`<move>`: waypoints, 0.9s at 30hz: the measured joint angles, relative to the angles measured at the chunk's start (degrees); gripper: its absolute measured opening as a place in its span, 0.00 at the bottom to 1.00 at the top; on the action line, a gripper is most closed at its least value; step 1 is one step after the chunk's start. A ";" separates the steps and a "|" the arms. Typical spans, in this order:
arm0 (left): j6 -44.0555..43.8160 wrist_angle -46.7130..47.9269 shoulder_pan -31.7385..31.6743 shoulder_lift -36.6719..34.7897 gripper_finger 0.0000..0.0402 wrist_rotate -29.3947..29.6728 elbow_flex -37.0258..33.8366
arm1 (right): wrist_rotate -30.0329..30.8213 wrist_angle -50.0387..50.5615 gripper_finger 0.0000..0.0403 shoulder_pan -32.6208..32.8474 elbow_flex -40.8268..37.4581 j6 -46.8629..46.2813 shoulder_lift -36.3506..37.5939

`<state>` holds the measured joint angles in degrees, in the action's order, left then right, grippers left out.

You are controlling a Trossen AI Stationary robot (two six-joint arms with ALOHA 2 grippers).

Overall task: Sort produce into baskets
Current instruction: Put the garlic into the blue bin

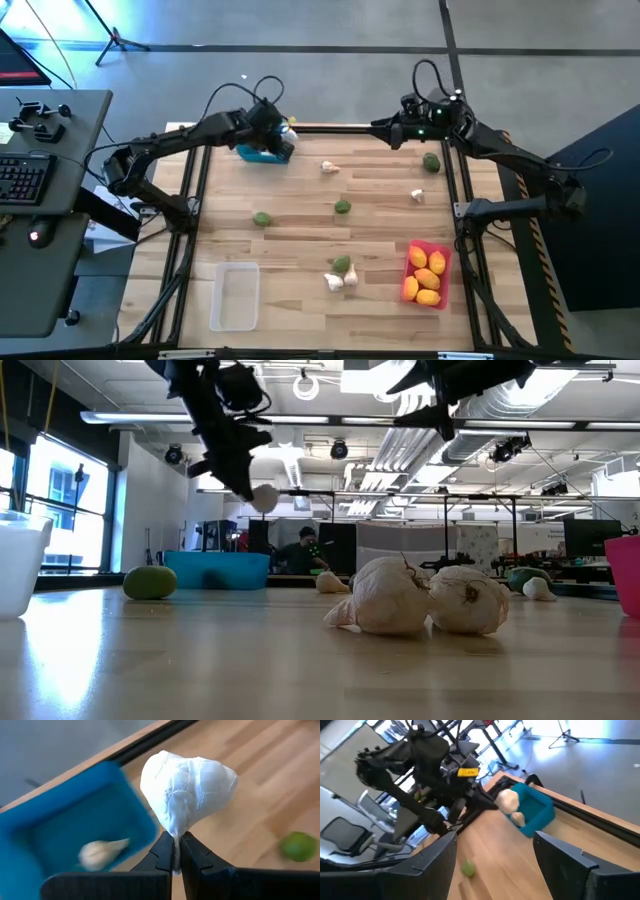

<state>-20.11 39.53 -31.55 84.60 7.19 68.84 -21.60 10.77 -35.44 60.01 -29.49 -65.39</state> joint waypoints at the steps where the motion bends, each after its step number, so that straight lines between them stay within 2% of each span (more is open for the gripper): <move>1: 0.58 1.16 -1.14 0.00 0.00 -0.07 0.00 | 0.79 0.32 0.63 0.18 0.00 0.03 0.00; 7: 3.31 7.27 -6.46 0.00 0.00 -1.09 -0.02 | 2.08 0.98 0.63 2.01 0.00 1.56 -0.01; 12: 5.80 7.82 -9.40 1.01 0.00 -1.11 -0.02 | 2.45 0.94 0.63 2.62 0.00 2.13 -0.20; 19: 8.26 5.95 -12.67 8.23 0.00 -1.24 -0.02 | 5.06 0.78 0.63 2.62 0.00 2.58 -0.20; 27: 8.21 1.59 -14.36 15.69 0.00 -5.03 -0.07 | 5.04 0.78 0.63 2.62 0.00 2.55 -0.22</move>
<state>-11.90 41.12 -45.91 100.29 2.17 68.77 -16.56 11.55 -32.82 60.01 -26.94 -65.60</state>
